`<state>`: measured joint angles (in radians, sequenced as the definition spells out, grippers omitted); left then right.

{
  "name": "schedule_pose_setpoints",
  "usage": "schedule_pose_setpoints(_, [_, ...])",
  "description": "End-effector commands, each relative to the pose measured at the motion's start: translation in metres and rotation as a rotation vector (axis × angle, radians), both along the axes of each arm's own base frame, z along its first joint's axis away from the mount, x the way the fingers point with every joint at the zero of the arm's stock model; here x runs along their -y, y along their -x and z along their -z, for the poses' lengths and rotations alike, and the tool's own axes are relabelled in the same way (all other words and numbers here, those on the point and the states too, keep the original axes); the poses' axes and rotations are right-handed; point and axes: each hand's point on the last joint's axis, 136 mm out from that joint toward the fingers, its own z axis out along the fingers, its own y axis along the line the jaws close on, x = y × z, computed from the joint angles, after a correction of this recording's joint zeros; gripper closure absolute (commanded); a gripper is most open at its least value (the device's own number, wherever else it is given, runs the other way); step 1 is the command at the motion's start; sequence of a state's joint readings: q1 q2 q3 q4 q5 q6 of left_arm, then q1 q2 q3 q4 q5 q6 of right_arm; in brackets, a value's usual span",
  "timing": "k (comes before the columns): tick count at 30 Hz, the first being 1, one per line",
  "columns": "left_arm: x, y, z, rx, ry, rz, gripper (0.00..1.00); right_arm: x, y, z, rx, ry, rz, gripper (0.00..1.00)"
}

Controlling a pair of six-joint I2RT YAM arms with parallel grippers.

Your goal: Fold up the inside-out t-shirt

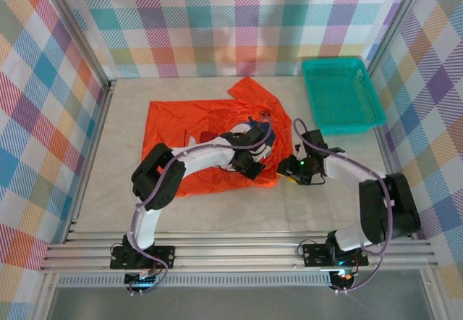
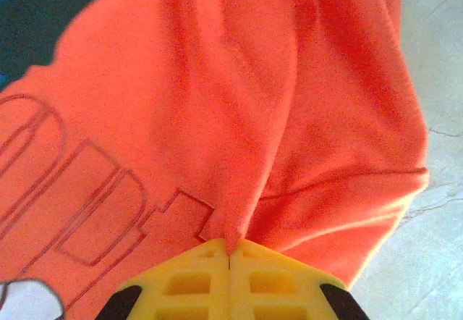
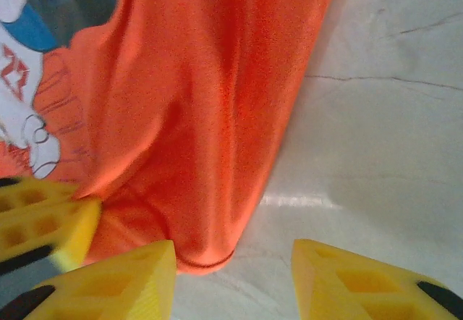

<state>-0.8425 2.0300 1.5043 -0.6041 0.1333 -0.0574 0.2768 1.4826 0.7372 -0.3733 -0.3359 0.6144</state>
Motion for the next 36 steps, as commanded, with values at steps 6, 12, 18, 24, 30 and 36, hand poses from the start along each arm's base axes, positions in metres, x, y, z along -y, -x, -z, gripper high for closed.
schedule_pose_setpoints(6, [-0.002,-0.019,-0.087,0.032,0.225,-0.112,1.0,-0.031,-0.057,0.004,0.028,-0.094,0.056,0.87])
schedule_pose_setpoints(12, [-0.017,-0.02,-0.083,0.006,0.226,-0.138,1.0,-0.015,-0.051,-0.001,0.039,0.001,0.044,1.0])
schedule_pose_setpoints(18, [-0.034,-0.024,-0.066,-0.009,0.206,-0.173,0.87,0.012,-0.021,-0.006,0.058,0.12,0.002,1.0])
schedule_pose_setpoints(24, [-0.035,-0.025,-0.052,-0.026,0.183,-0.176,0.84,0.016,0.002,-0.001,0.032,0.127,-0.052,1.0])
schedule_pose_setpoints(30, [-0.038,-0.025,-0.051,-0.02,0.17,-0.182,0.73,0.027,0.016,0.008,0.006,0.175,-0.054,1.0])
schedule_pose_setpoints(36, [-0.027,-0.001,-0.064,-0.003,0.229,-0.093,0.59,0.002,-0.003,-0.03,0.078,0.024,-0.037,1.0])
